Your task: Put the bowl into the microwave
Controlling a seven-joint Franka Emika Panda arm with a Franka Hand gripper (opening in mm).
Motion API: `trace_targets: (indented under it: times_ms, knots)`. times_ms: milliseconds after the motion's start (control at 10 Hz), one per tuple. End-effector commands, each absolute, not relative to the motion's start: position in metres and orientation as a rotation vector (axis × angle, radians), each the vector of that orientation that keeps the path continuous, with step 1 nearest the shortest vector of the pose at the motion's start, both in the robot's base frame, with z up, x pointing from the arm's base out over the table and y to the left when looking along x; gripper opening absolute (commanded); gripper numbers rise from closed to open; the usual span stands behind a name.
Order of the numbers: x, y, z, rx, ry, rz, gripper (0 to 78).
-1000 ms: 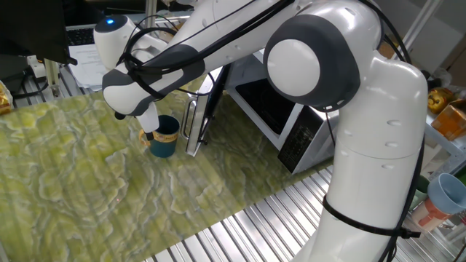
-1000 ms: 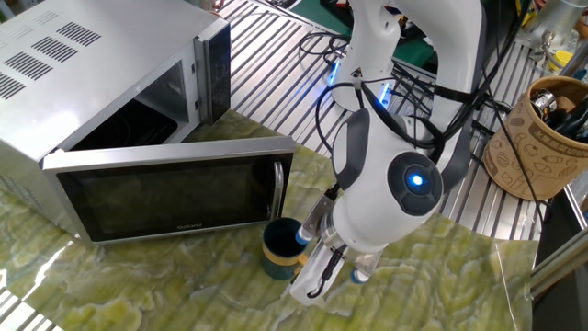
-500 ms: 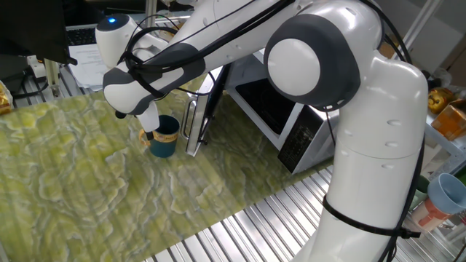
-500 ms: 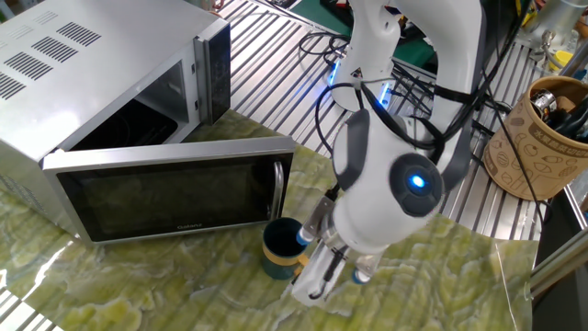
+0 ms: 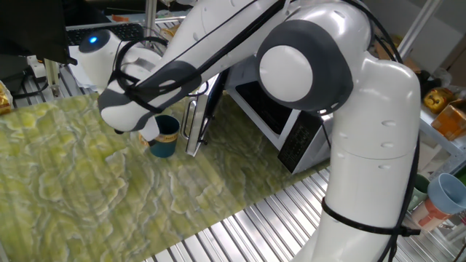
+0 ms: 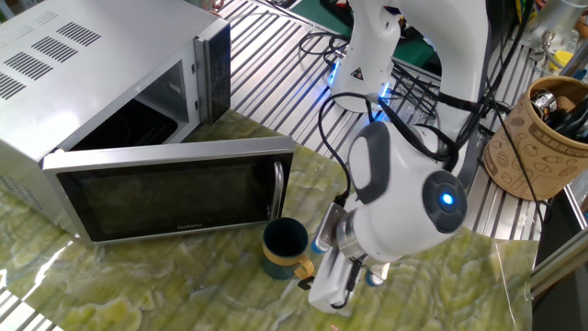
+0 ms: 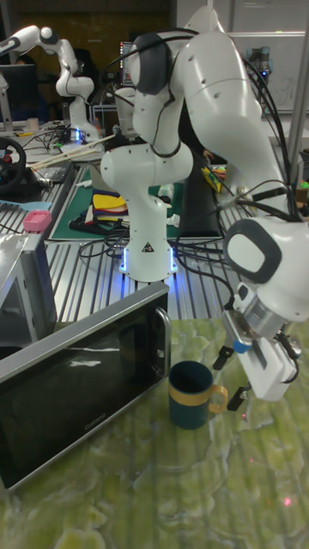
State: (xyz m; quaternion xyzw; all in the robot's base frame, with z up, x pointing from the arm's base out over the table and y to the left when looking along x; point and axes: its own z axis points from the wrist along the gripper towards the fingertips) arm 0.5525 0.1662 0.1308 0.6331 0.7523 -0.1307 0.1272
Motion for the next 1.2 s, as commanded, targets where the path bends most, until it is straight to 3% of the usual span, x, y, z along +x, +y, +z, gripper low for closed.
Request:
trace_targets:
  times_ms: [100,300,1200]
  knots:
    - [0.554,0.167,0.132,1.861,2.203,-0.349,77.5]
    - [0.557,0.165,0.132,1.882,2.209,-0.317,77.5]
    - [0.555,0.163,0.121,1.801,2.129,-0.438,77.5]
